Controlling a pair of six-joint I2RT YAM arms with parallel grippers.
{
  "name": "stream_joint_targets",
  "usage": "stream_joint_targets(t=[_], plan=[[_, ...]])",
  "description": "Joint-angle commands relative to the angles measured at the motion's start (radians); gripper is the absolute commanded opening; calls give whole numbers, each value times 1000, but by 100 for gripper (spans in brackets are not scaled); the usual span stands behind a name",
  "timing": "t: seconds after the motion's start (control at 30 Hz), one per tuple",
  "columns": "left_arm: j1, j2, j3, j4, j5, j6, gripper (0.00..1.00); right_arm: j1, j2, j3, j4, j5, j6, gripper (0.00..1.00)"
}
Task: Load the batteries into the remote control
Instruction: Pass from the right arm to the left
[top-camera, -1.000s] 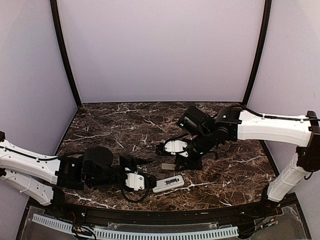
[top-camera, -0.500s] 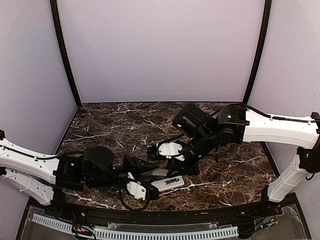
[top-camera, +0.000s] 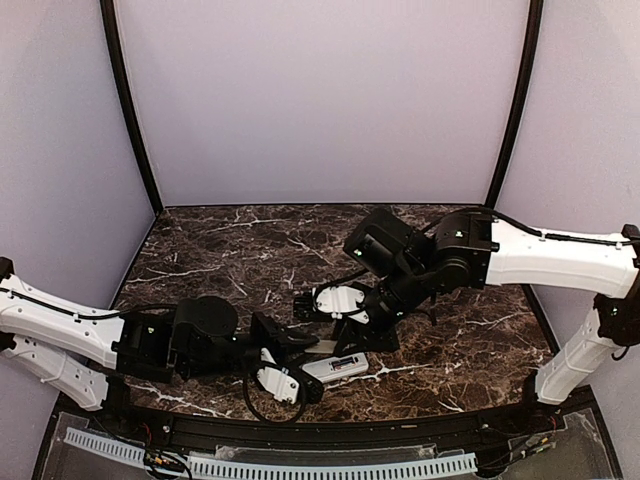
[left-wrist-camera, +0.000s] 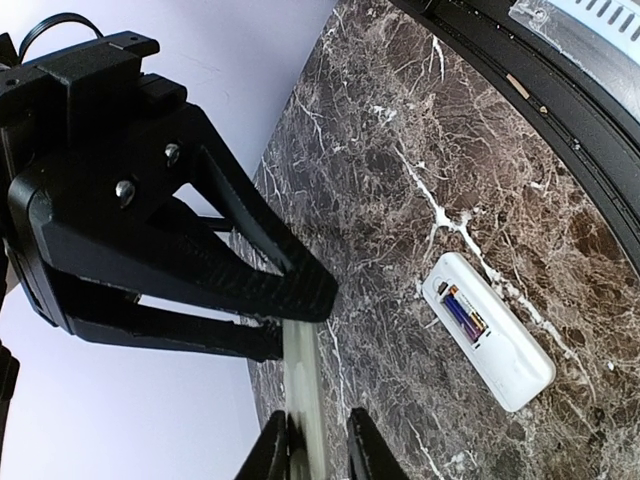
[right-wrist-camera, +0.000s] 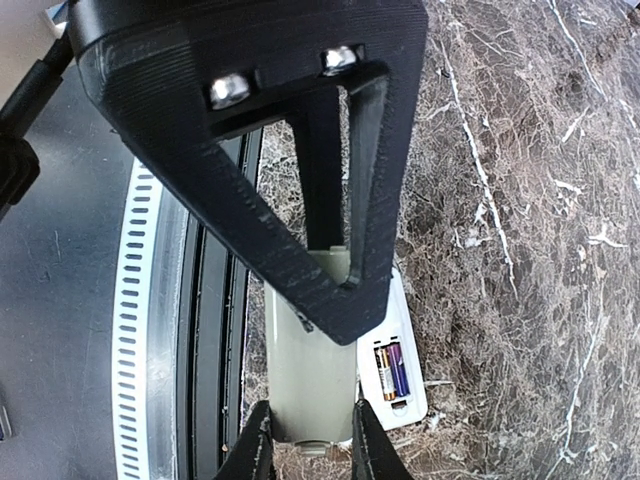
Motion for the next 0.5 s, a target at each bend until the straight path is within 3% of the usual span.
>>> stream_joint_targets(t=[0.0,0.47], plan=[[-5,10,25,15,-26,23,18,11,-6,25,-4,-8,6,11],[-17,33,41,47,-69,44,0,11,-9,24,7,-8,12,11]])
